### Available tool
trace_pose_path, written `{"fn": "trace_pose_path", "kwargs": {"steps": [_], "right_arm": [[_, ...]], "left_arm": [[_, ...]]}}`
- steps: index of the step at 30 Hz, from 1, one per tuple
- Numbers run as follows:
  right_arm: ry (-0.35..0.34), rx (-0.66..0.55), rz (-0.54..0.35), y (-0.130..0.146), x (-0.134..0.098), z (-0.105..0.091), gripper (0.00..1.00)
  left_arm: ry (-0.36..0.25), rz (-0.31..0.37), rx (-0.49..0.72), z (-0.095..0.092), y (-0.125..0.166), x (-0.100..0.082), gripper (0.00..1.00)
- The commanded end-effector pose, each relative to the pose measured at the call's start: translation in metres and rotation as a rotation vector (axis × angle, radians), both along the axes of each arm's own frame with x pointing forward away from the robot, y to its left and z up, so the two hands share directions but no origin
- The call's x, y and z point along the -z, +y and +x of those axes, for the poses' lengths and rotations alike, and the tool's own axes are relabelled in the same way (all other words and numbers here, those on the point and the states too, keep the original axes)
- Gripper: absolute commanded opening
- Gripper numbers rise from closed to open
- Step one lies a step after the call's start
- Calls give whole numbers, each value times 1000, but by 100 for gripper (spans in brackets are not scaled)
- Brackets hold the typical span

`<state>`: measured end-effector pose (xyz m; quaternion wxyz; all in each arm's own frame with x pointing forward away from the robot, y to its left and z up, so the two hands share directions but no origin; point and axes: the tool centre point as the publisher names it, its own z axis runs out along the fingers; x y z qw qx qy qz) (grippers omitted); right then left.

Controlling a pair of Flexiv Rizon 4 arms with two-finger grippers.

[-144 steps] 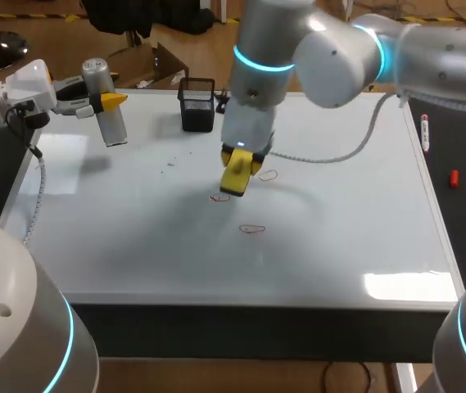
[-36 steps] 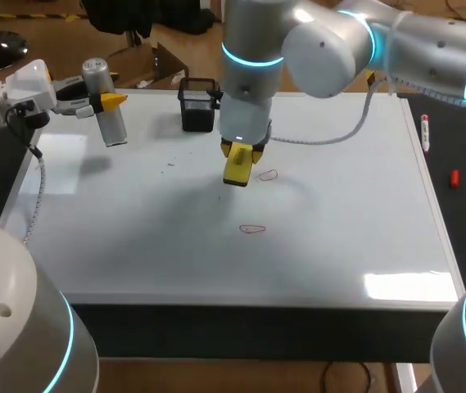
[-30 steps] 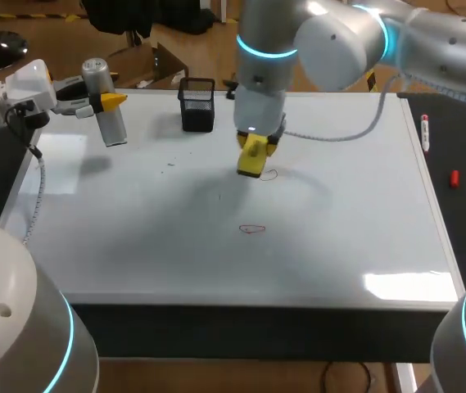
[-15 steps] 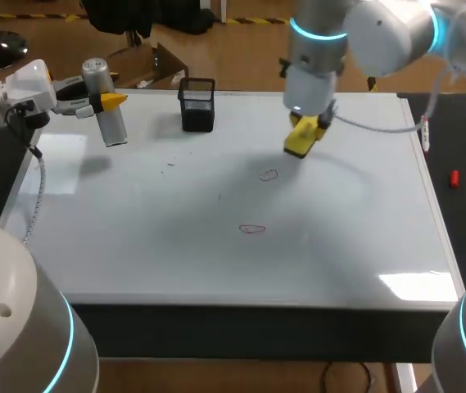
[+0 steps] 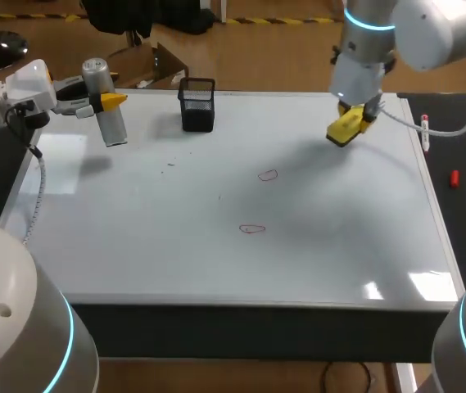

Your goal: Pick up the inspection probe, press it on each red-marked spot on the whiteboard one by one, put down the probe, pick up the eraser, and wipe off all the red marks.

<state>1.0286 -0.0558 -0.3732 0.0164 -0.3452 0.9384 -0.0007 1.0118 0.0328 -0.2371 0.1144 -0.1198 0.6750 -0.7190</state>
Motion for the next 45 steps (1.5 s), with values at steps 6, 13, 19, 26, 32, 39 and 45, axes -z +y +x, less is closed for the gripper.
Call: {"fn": "trace_pose_path", "kwargs": {"steps": [6, 13, 19, 26, 32, 39, 45], "right_arm": [[14, 44, 23, -43, 2, 25, 0], [23, 58, 28, -61, 7, 41, 0], [35, 51, 28, -66, 11, 54, 0], [37, 53, 18, -69, 12, 60, 0], [37, 53, 18, -69, 12, 60, 0], [37, 53, 18, -69, 12, 60, 0], [37, 53, 18, -69, 12, 60, 0]], "left_arm": [[-1, 2, -5, -1, -1, -2, 0], [-1, 2, -5, -1, -1, -2, 0], [-1, 2, -5, -1, -1, -2, 0], [-1, 2, -5, -1, -1, -2, 0], [-1, 2, -5, -1, -1, -2, 0], [-1, 2, -5, -1, -1, -2, 0], [-1, 2, -5, -1, -1, -2, 0]]}}
